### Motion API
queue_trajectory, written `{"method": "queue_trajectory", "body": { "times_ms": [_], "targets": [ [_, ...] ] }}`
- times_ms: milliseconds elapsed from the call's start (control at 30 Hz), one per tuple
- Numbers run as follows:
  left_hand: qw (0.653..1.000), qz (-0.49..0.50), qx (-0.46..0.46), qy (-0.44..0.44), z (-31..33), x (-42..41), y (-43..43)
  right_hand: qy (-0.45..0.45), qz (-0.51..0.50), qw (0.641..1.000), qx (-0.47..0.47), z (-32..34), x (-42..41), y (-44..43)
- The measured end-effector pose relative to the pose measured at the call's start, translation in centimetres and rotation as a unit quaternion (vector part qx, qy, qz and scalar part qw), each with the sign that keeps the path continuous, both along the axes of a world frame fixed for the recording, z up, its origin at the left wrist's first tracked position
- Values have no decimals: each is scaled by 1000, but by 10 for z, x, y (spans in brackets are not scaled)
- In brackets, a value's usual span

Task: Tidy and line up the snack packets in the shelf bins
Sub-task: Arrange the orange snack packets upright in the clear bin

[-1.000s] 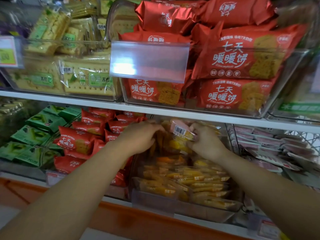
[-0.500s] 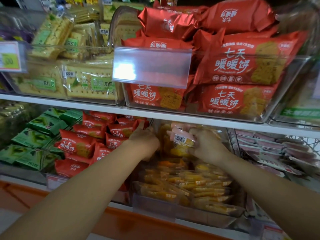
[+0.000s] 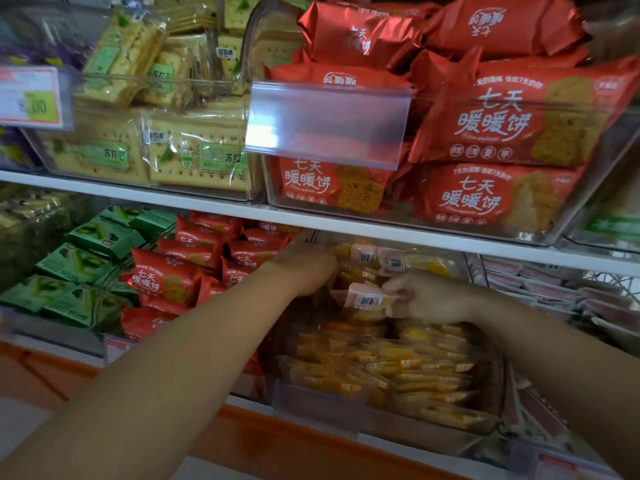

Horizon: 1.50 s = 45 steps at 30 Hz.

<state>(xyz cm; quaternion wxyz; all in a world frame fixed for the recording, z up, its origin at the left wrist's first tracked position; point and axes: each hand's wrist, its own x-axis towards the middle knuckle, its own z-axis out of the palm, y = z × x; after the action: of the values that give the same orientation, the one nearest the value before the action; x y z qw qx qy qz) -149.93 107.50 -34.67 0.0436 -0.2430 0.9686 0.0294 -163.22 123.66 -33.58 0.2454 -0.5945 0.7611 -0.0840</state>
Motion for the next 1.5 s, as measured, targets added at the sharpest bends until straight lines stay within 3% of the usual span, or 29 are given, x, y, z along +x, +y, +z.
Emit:
{"method": "queue_trajectory", "body": {
  "times_ms": [167, 267, 400, 533, 633, 767, 867, 1033, 1300, 1400, 1500],
  "targets": [
    [996, -49, -40, 55, 8, 5, 2, 20, 17, 999, 40, -3, 0, 0],
    [999, -6, 17, 47, 13, 2, 0, 9, 30, 996, 86, 2, 2, 0],
    [995, 8, 74, 62, 10, 2, -3, -41, 7, 998, 47, 6, 3, -2],
    [990, -63, -9, 125, 7, 10, -11, -57, -22, 998, -7, 6, 8, -10],
    [990, -86, -61, 93, 9, 17, -9, 1, 4, 1000, -4, 4, 12, -16],
    [993, -82, -63, 56, 13, 21, -3, 66, -1, 997, -32, -1, 14, -25],
    [995, -57, -68, 36, 15, 24, -1, 50, -26, 998, -38, -2, 10, -33],
    [985, 2, -174, -3, 9, 8, 14, 10, -63, 996, -61, -5, -2, -43],
    [967, 12, -114, 226, 21, 43, 21, -194, -179, 963, -60, -7, -11, -41],
    [955, -23, -94, 282, 28, 54, 23, -231, -189, 951, -82, -6, -12, -40],
    [942, -55, -134, 303, 29, 61, 28, -239, -185, 949, -85, -7, -12, -38]
  ]
}}
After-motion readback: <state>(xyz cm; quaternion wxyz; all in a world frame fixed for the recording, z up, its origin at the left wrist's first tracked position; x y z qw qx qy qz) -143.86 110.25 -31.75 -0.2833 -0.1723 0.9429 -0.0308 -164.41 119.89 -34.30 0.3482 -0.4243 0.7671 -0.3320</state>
